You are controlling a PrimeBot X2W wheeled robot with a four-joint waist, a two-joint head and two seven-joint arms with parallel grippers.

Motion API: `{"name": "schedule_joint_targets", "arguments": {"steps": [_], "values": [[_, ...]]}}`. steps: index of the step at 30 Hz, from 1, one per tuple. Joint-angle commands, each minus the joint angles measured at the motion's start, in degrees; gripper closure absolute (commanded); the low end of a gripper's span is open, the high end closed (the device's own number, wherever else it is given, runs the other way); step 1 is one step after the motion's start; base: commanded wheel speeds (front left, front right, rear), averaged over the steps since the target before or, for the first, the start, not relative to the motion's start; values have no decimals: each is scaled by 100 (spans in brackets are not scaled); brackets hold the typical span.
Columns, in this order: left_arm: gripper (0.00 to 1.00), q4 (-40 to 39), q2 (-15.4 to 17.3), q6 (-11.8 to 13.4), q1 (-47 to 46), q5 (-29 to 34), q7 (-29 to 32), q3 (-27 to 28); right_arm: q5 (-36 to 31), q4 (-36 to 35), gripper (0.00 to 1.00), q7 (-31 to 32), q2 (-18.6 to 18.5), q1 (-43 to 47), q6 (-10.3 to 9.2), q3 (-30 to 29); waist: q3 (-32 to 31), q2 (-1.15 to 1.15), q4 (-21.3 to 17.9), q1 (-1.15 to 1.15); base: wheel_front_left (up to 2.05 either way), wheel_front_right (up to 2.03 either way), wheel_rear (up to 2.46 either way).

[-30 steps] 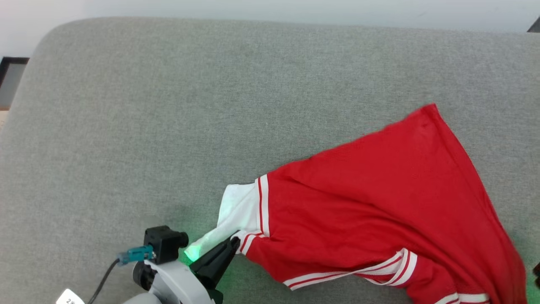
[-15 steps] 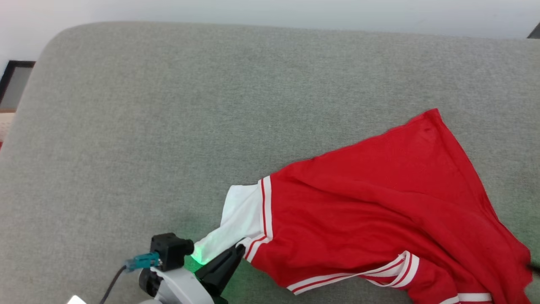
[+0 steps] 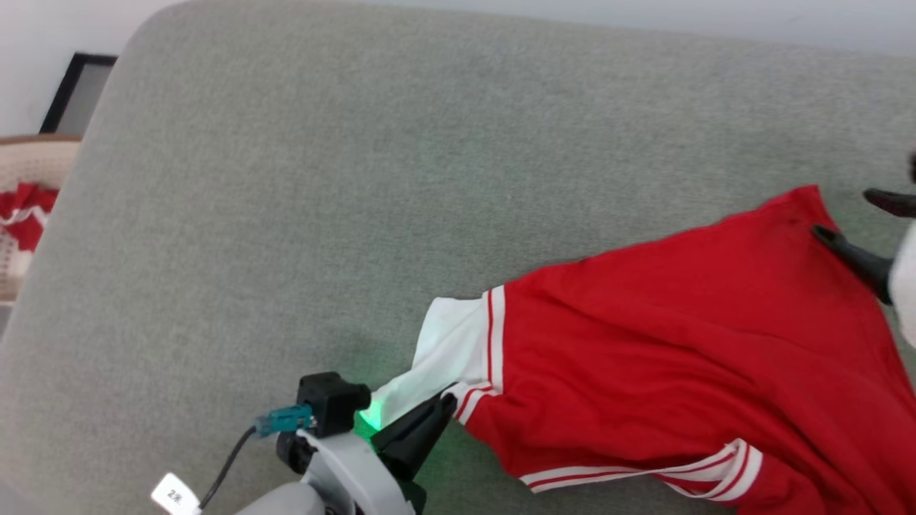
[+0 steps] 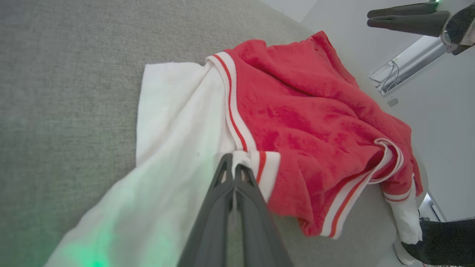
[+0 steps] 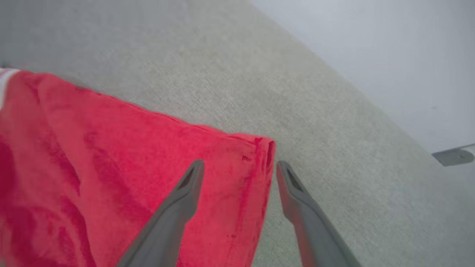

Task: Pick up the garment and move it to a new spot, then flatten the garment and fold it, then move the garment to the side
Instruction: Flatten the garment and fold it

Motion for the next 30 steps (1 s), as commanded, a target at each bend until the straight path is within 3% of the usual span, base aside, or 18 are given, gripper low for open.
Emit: {"name": "schedule_joint_targets", "arguments": {"steps": [1, 6, 15, 16, 17, 19, 23, 30], "values": [[100, 26, -69, -37, -86, 35, -3, -17, -140, 383, 0, 87, 196, -317, -9, 286, 198, 0, 192, 0, 0, 0, 0], [100, 88, -252, -36, -244, 85, -4, -126, -431, 1447, 0, 164, 298, -957, -9, 1109, 384, 0, 414, 0, 0, 0, 0], [100, 116, -333, -38, -363, 108, -5, -109, 85, 2240, 0, -32, 123, -1191, -9, 1513, 580, 0, 422, 0, 0, 0, 0], [100, 122, -342, -38, -373, 106, -3, -98, 177, 2274, 8, 26, 149, -1157, -9, 1623, 595, 0, 401, 0, 0, 0, 0], [100, 133, -349, -37, -382, 104, -2, -87, 268, 2311, 54, 59, 194, -1141, -9, 1709, 611, 0, 381, 0, 0, 0, 0], [100, 147, -364, -35, -393, 83, -2, -84, 364, 2326, 100, 62, 288, -1162, -3, 1891, 639, 0, 351, 0, 0, 0, 0], [100, 167, -286, -34, -405, 8, 1, -86, 561, 2334, 100, -165, 377, -1341, -4, 2023, 648, 0, 283, 0, 0, 0, 0], [100, -18, -49, -28, -558, -299, -2, 135, 826, 2703, 100, -1102, 432, -1854, -10, 1581, 412, 0, 81, 0, 0, 0, 0]]}}
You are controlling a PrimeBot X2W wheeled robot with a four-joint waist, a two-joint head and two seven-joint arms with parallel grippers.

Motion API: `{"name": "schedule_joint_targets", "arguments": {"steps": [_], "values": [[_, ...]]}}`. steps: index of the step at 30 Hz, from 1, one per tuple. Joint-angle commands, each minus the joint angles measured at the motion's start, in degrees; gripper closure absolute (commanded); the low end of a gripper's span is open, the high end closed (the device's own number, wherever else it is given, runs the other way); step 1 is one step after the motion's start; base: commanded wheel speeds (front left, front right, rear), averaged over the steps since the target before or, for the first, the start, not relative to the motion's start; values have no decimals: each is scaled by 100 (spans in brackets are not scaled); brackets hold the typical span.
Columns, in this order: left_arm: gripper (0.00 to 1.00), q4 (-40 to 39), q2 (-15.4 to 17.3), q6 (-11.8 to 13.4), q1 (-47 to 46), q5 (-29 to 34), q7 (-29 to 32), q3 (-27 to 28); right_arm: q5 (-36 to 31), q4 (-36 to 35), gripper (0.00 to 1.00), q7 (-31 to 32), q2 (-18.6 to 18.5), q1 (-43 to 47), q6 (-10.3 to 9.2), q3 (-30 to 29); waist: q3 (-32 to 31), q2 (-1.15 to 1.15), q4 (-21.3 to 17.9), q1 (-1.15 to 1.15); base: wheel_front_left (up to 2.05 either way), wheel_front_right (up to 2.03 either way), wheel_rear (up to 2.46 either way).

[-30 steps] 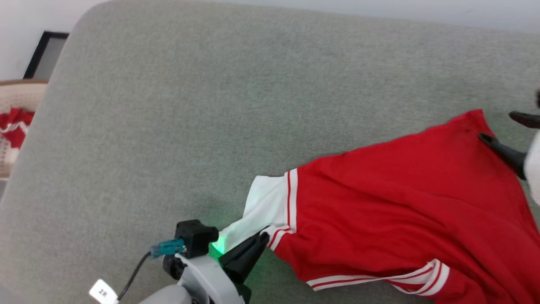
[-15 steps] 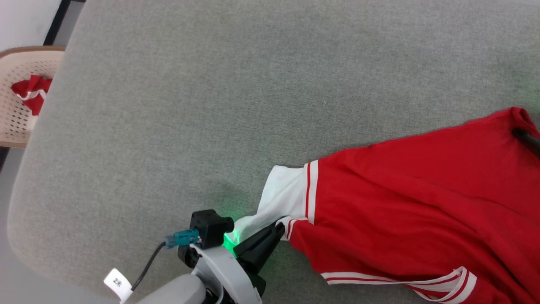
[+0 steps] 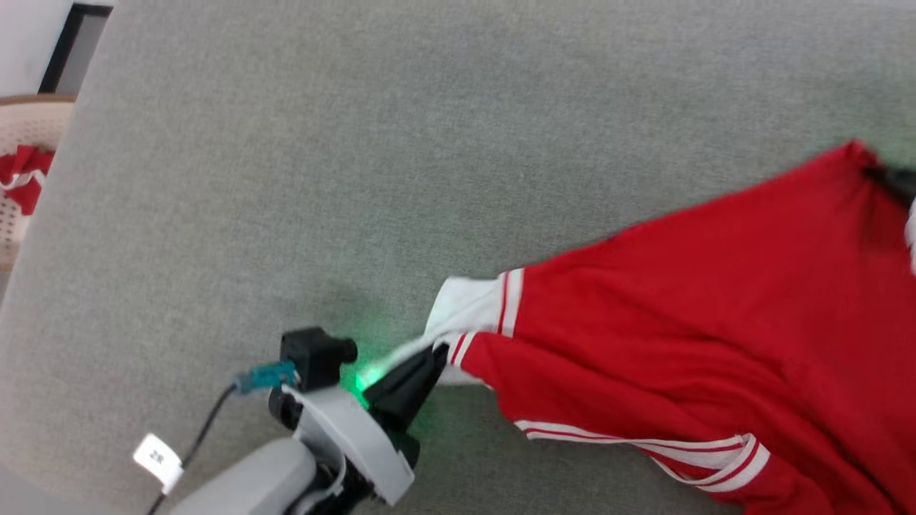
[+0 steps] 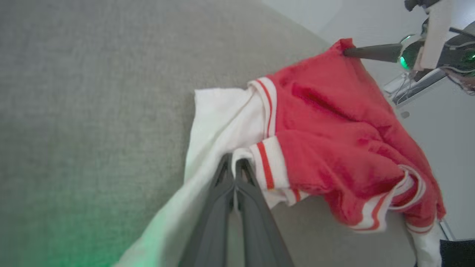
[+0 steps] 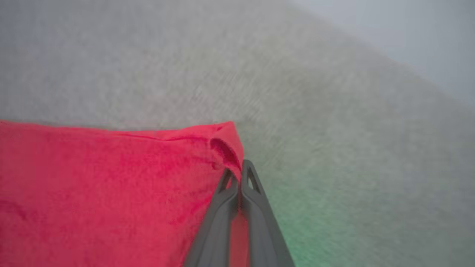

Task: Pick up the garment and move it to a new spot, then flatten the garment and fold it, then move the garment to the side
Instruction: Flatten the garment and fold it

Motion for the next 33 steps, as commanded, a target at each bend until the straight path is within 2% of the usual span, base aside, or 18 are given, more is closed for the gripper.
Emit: {"name": "schedule_joint_targets", "arguments": {"steps": [1, 3, 7, 14, 18, 21, 24, 28, 33], "values": [[100, -93, -16, 8, -125, -146, 1, 28, 20, 84, 100, -168, -1, -153, -11, -132, -90, 0, -86, 0, 0, 0, 0], [100, -86, 170, 9, -391, -221, 0, 22, -22, 250, 100, -418, 60, -253, -11, -258, -112, 0, -139, 0, 0, 0, 0], [100, -8, 254, 9, -1303, -445, 21, 122, -154, 655, 100, -992, 185, -684, -11, -654, -88, 0, -222, 0, 0, 0, 0], [100, 898, 98, 9, -3608, -1077, 339, 615, -785, 1552, 100, -2039, 681, -2163, -10, -1468, 392, 0, -577, 0, 0, 0, 0], [100, 1668, 19, 9, -4833, -1666, 380, 1257, -1209, 2237, 100, -2588, 1106, -3117, -11, -1875, 627, 0, -905, 0, 0, 0, 0], [100, 2172, -73, 13, -5754, -1531, 286, 1407, -1426, 2722, 100, -2996, 1360, -3779, -12, -2196, 782, 0, -1014, 0, 0, 0, 0], [100, 2332, -147, 13, -6399, -1413, 119, 1505, -1667, 3123, 100, -3387, 1497, -4243, -12, -2398, 824, 0, -1054, 0, 0, 0, 0], [100, 2159, -212, 13, -6484, -1511, 43, 1472, -1857, 3443, 100, -3526, 1626, -4387, -12, -2328, 778, 0, -1041, 0, 0, 0, 0], [100, 1650, 6, 12, -5640, -1774, 4, 1319, -1701, 3554, 100, -3455, 1741, -3727, -11, -2021, 692, 0, -1074, 0, 0, 0, 0]]}}
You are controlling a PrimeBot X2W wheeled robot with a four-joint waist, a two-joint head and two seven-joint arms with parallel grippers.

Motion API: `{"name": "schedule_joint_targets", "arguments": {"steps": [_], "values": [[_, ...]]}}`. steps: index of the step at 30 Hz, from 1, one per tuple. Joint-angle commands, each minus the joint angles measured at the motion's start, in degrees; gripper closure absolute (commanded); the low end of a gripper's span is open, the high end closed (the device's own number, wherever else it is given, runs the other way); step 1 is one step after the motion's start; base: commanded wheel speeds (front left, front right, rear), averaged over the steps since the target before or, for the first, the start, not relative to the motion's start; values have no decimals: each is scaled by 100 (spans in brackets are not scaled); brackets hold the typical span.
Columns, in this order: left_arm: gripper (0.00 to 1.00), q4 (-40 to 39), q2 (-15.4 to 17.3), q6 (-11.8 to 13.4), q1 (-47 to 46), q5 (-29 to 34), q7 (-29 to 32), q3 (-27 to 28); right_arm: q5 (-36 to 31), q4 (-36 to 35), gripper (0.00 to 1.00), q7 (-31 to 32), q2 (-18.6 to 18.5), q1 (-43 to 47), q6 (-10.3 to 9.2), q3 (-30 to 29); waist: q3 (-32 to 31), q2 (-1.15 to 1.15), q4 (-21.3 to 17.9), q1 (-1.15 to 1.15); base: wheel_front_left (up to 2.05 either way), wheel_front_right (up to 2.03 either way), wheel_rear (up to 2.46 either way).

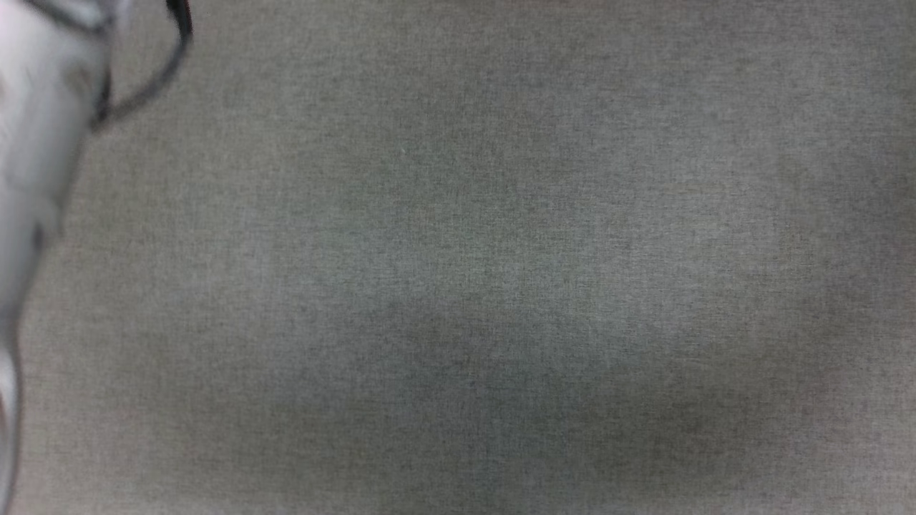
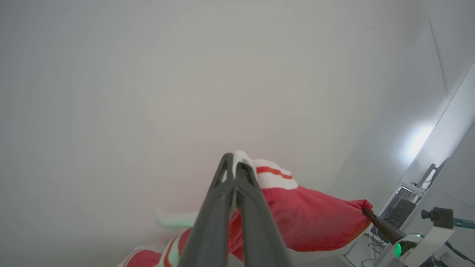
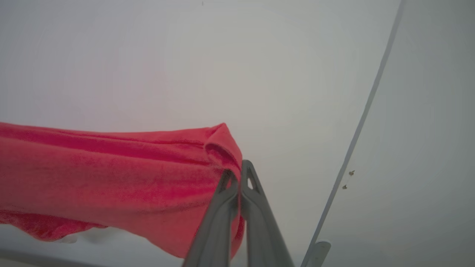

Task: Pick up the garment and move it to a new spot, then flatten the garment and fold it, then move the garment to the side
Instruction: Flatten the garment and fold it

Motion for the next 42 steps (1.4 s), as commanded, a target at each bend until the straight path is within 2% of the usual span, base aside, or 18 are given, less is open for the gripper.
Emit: {"name": "schedule_joint_targets", "arguments": {"steps": [1, 6, 13, 15, 20, 27, 33, 38, 42], "values": [[100, -193, 51, 15, 386, -127, -39, 45, 127, -13, 100, -27, -8, 309, -12, 66, -44, 0, -10, 0, 0, 0, 0], [100, -1093, 249, 13, 2082, -18, -48, 322, 563, -522, 100, 136, -91, 1591, -11, 524, -163, 0, -10, 0, 0, 0, 0], [100, -2182, 197, 11, 4467, 652, -42, 644, 1548, -1909, 100, 405, -771, 3745, -11, 819, -499, 0, 64, 0, 0, 0, 0], [100, -2466, 180, 11, 5058, 763, -42, 737, 1791, -2290, 100, 399, -987, 4355, -11, 736, -648, 0, 92, 0, 0, 0, 0], [100, -2916, 366, 11, 6242, 1140, -43, 717, 2136, -3239, 100, 556, -1456, 5682, -11, 437, -987, 0, 104, 0, 0, 0, 0], [100, -3534, 712, 11, 7397, 1438, -43, 680, 1917, -4472, 100, 840, -1790, 7339, -11, -325, -1310, 0, 86, 0, 0, 0, 0], [100, -4081, 921, 11, 8289, 1571, -43, 821, 1526, -5499, 100, 1371, -1525, 8824, -11, -1548, -1405, 0, 18, 0, 0, 0, 0], [100, -4468, 926, 11, 8749, 1498, -43, 1095, 1006, -6556, 100, 2018, -788, 9889, -10, -2634, -1366, 0, 32, 0, 0, 0, 0], [100, -4458, 972, 11, 8473, 1561, -9, 1020, 583, -7232, 100, 2554, -228, 10021, -10, -3143, -1337, 0, 51, 0, 0, 0, 0]]}}
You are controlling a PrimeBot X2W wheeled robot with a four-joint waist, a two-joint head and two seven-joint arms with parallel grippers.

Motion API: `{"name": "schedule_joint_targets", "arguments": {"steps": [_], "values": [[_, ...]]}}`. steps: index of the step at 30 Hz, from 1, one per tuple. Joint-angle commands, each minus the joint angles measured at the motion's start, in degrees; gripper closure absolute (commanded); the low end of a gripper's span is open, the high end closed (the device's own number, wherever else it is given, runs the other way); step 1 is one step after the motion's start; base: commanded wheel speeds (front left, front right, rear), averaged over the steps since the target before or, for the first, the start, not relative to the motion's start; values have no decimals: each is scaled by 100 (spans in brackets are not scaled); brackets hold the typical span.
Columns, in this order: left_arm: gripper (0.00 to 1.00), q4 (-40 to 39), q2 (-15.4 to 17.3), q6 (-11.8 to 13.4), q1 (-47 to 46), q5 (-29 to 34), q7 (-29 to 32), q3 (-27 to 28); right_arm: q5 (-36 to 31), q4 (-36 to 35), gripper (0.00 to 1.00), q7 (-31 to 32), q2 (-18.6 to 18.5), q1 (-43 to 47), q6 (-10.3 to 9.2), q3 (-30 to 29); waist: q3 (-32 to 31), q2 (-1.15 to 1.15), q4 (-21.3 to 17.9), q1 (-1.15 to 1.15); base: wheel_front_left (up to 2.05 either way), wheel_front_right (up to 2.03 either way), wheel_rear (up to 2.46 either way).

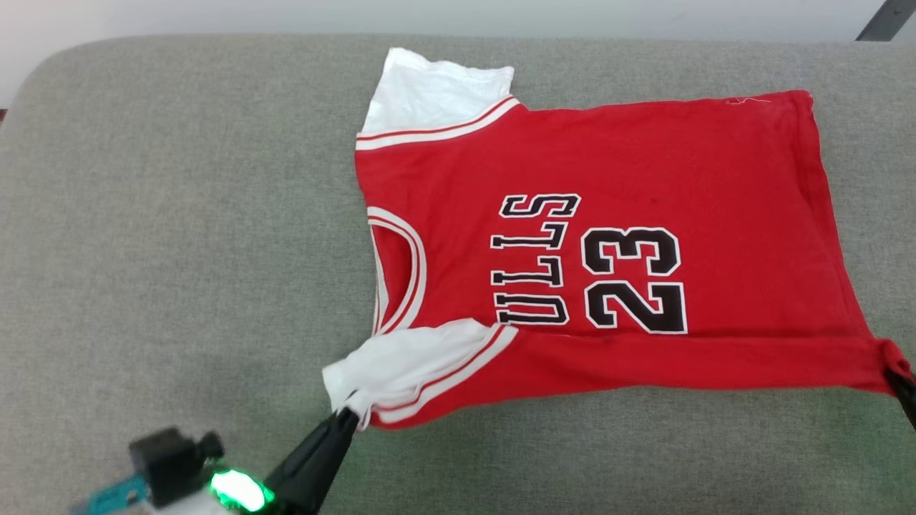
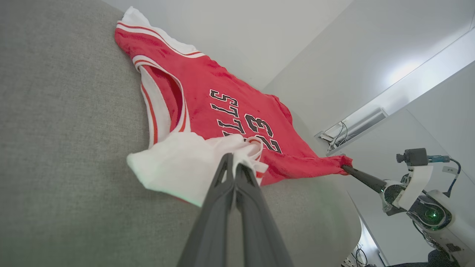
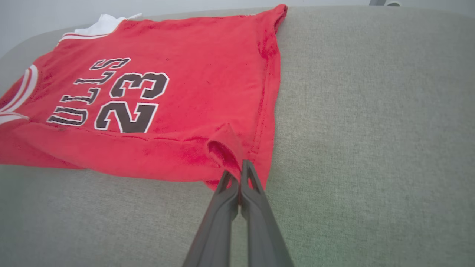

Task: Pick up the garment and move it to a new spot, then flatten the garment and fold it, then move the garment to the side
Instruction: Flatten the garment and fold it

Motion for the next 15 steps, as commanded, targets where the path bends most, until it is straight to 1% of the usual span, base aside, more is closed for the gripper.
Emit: {"name": "schedule_joint_targets", "arguments": {"steps": [1, 2, 3, 5, 7, 11, 13, 15], "values": [[100, 91, 80, 6, -333, 112, 67, -54, -143, -207, 100, 226, 176, -135, -9, -173, 4, 0, 21, 0, 0, 0, 0], [100, 171, 96, 6, -473, 149, 123, -94, -211, -290, 100, 356, 228, -233, -9, -217, -1, 0, 28, 0, 0, 0, 0], [100, 171, 96, 6, -473, 149, 123, -94, -211, -290, 100, 356, 228, -233, -9, -217, -1, 0, 28, 0, 0, 0, 0], [100, 288, 52, 6, -851, 131, 225, -195, -264, -332, 100, 621, 322, -474, -9, -260, -2, 0, 28, 0, 0, 0, 0], [100, 428, 47, 6, -1250, 101, 327, -280, -284, -233, 100, 841, 335, -777, -9, -210, -4, 0, 24, 0, 0, 0, 0], [100, 780, -29, 6, -2023, 27, 507, -541, -327, 233, 100, 1066, 290, -1492, -9, -92, 42, 0, 12, 0, 0, 0, 0], [100, 1063, -64, 6, -2392, 125, 473, -627, -426, 509, 100, 1031, 250, -1830, -9, 16, 93, 0, 10, 0, 0, 0, 0], [100, 1288, -235, 6, -2669, 53, 424, -750, -498, 779, 100, 964, 251, -2079, -9, 150, 146, 0, 16, 0, 0, 0, 0]]}}
